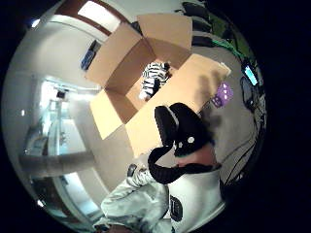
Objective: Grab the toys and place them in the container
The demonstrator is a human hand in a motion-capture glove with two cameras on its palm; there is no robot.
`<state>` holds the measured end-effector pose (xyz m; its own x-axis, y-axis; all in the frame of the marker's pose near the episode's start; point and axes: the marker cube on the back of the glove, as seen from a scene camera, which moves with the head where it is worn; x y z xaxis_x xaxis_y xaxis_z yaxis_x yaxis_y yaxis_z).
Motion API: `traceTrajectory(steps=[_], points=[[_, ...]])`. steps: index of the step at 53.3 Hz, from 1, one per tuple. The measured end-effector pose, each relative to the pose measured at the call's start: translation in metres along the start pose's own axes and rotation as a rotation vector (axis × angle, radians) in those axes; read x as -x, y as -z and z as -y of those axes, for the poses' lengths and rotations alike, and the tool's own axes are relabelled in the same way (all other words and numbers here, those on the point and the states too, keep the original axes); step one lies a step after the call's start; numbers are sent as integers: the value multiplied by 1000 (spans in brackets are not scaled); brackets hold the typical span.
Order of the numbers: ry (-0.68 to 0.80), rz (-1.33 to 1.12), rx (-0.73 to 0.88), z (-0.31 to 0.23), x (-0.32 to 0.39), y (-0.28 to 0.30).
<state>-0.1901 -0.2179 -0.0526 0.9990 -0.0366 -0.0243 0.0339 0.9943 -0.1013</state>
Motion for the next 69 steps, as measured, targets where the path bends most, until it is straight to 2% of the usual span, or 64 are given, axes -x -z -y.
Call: traceTrajectory(steps=[12, 27, 32, 41, 69], points=[[-20, -18, 96, 13, -63, -30], [-113, -38, 183, 32, -130, -116], [-161, 32, 206, 36, -136, -147], [-150, 30, 303, 50, -137, -183], [-115, 13, 291, 61, -128, -201]])
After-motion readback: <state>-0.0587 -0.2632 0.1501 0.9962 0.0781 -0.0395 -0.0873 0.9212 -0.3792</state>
